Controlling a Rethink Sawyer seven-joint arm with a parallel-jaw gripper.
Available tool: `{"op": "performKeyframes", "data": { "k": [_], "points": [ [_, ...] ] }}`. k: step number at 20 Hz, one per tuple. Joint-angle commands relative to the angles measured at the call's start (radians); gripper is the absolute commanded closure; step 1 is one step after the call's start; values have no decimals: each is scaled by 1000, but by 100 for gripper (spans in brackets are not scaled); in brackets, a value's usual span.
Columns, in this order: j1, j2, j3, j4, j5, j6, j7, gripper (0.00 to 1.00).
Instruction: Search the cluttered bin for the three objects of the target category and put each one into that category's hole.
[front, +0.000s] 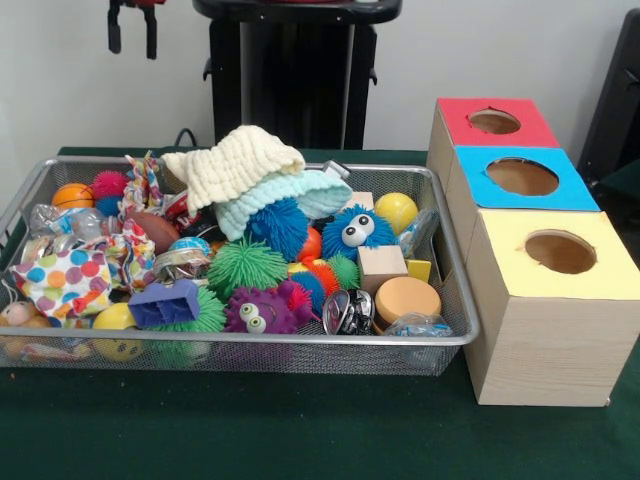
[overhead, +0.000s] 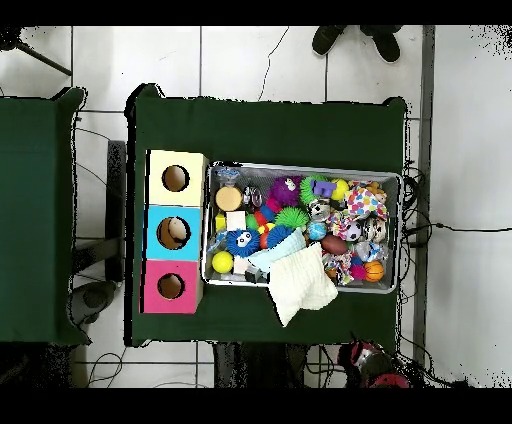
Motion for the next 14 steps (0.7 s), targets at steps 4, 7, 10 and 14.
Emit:
{"op": "performKeyframes", "data": {
  "k": [4, 7, 10, 14],
  "points": [
    [4, 16, 65, -16, 14, 91, 18, 0],
    [55, 80, -8, -56, -40, 49, 53, 0],
    [130, 198, -115, -125, -105, -34, 99, 0],
    [174, 323, -194, -197, -136, -108, 115, 0]
  ]
}}
